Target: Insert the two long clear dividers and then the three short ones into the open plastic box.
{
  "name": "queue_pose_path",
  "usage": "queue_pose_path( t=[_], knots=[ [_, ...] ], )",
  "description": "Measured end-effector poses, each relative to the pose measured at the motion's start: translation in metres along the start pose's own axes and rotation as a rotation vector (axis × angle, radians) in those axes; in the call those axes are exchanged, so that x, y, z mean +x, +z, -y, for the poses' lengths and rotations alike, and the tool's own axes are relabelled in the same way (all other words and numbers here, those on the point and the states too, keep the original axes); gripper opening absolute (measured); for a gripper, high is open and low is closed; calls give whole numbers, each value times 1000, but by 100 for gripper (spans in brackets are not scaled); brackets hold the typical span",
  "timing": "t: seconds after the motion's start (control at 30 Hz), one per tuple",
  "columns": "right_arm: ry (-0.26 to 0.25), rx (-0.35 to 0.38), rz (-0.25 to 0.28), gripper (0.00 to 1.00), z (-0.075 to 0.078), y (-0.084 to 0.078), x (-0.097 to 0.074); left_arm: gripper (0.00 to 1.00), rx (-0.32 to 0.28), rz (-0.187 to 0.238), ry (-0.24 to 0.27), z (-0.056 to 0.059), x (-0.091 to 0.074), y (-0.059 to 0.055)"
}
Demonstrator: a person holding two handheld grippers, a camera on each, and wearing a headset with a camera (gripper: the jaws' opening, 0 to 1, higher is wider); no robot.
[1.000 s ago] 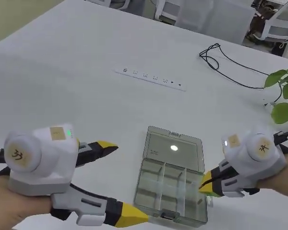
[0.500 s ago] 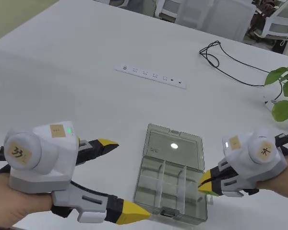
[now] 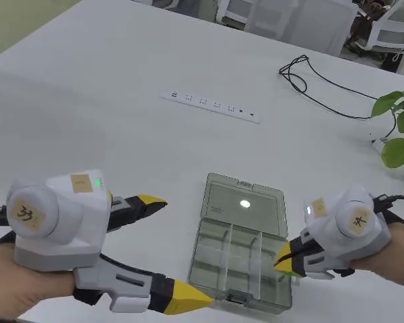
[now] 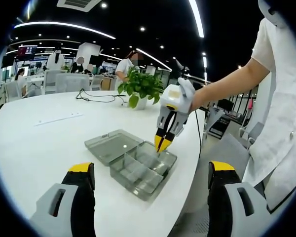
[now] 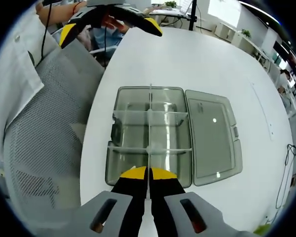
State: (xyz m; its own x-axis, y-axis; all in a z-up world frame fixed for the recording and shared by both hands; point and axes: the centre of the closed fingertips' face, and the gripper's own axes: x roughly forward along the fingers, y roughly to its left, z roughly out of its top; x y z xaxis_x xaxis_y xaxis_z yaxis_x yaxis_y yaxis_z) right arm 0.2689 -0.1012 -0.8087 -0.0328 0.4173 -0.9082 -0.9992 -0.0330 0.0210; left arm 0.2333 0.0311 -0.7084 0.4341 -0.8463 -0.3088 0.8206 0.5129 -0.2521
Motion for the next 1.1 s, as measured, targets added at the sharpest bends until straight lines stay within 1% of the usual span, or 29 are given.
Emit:
queue_pose_path(
  t=[0.23,0.4,0.5,0.6,0.67,0.97,1.1],
  knots=[
    [-1,2,0,3,0,-1,1,97,-1,0,-5,1,0,1],
    [-3,-2,-12,3,0,-2,3,97,0,2,-9,1,1,2],
    [-7,-23,-35,3,0,-2,6,97,2,2,-9,2,2,2],
    [-7,-19,-33,3,0,-3,5,97,2,4,-10,2,2,3],
    [-7,-13,-33,3,0,-3,5,97,3,-1,-8,2,2,1],
    [-6,-24,-65,2,-1,-4,8,97,5,0,-10,3,2,2],
    [-7,-25,-67,2,-1,-4,7,97,6,-1,-13,3,2,2]
  ],
)
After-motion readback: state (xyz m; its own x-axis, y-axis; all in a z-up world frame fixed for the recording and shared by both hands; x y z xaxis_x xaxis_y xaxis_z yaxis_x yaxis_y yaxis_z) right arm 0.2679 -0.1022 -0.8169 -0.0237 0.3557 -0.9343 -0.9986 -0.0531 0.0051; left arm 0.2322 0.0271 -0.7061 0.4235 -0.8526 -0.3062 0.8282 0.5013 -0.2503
